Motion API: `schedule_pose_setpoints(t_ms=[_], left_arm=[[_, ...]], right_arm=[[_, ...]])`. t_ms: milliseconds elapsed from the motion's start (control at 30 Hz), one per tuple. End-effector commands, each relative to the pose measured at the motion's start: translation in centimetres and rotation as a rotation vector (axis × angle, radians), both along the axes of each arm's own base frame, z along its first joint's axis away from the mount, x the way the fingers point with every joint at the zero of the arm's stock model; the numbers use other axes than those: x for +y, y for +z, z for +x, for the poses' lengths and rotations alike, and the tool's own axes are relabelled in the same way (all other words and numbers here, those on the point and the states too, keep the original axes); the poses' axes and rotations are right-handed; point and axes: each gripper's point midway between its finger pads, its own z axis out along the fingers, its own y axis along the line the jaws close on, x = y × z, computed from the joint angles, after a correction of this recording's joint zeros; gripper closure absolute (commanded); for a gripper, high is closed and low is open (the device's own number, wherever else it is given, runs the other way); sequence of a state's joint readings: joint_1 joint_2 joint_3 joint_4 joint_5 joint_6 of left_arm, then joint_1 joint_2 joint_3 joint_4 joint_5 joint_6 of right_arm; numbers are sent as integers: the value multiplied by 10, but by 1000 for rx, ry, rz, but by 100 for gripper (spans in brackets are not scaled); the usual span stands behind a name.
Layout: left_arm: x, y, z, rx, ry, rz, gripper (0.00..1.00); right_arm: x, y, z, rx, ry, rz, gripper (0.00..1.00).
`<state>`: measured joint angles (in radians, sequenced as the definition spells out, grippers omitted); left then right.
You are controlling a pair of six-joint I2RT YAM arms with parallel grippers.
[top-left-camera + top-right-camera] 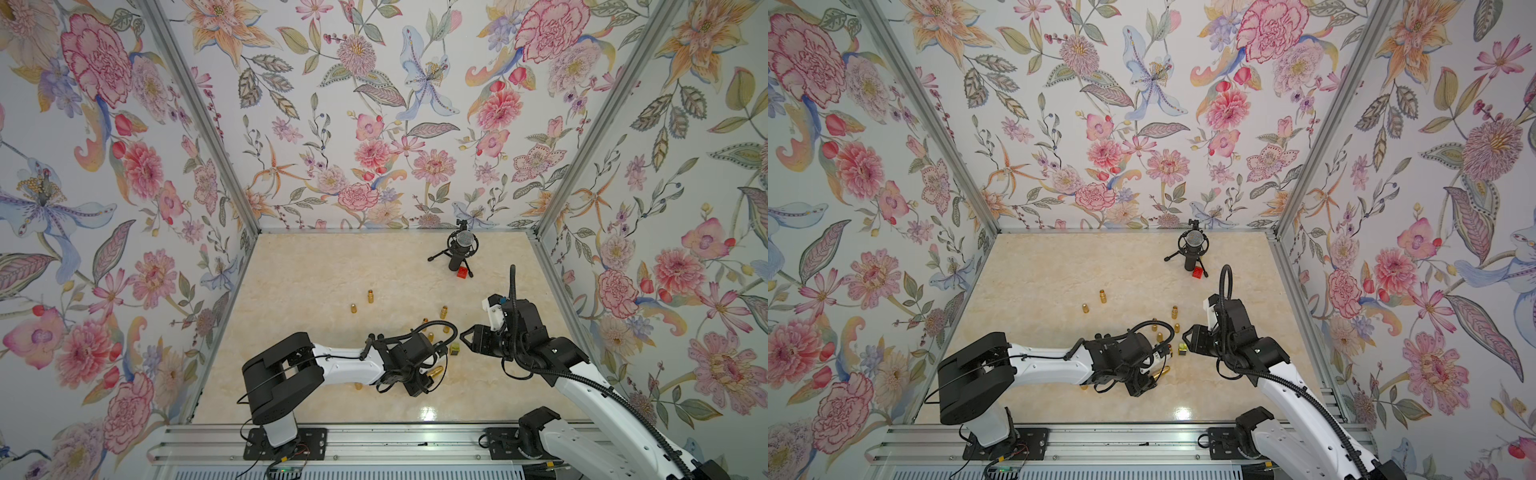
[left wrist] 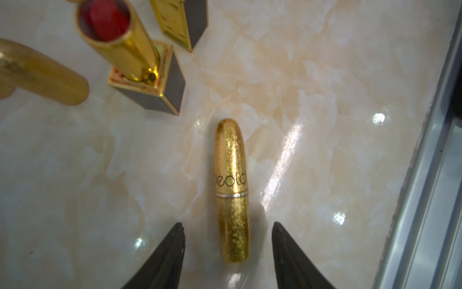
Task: Open the lipstick cap
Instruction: Pick up the lipstick at the center of the board.
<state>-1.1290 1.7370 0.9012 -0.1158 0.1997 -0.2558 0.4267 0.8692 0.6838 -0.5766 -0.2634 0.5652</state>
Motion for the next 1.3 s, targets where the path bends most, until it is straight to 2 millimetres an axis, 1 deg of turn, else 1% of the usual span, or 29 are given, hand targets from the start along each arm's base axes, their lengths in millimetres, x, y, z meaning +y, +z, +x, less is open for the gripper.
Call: schedule_pose_setpoints(t_ms=[0, 133, 233, 367, 467, 533, 600, 700, 800, 867, 933, 1000, 1067, 1267], left_arm=[[-3, -2, -3, 7, -16, 31, 48], [-6, -2, -3, -5, -37, 42, 52], [-3, -3, -2, -19, -36, 59, 53], [6, -12, -2, -43, -46, 131, 53], [8, -17, 0, -63, -50, 172, 54], [6, -18, 2, -74, -50, 175, 57], [3, -18, 3, -79, -53, 173, 63], [5, -20, 5, -87, -50, 191, 65], [8, -19, 5, -90, -44, 194, 73], [11, -19, 5, -93, -36, 198, 73], [11, -17, 5, -96, -32, 191, 74], [11, -16, 6, -96, -25, 183, 80], [9, -11, 6, -100, -20, 164, 80], [6, 12, 13, -124, 27, 59, 86]], right_arm=[[-2, -3, -6, 10, 6, 5, 53], [-5, -5, -6, 14, -3, 7, 53], [-7, -6, -6, 15, -8, 7, 53], [-8, -5, -5, 13, -13, 9, 52], [-8, -5, -5, 14, -16, 10, 52], [-9, -5, -5, 13, -18, 10, 52], [-9, -4, -4, 11, -16, 11, 51], [-9, -4, -4, 9, -17, 13, 51], [-9, -5, -5, 11, -16, 12, 51], [-9, -5, -5, 12, -15, 14, 51], [-9, -4, -5, 9, -15, 15, 51], [-8, -1, -4, 2, -13, 19, 51], [-8, 1, -5, -7, -13, 24, 51], [-6, 14, -5, -32, -12, 55, 48]])
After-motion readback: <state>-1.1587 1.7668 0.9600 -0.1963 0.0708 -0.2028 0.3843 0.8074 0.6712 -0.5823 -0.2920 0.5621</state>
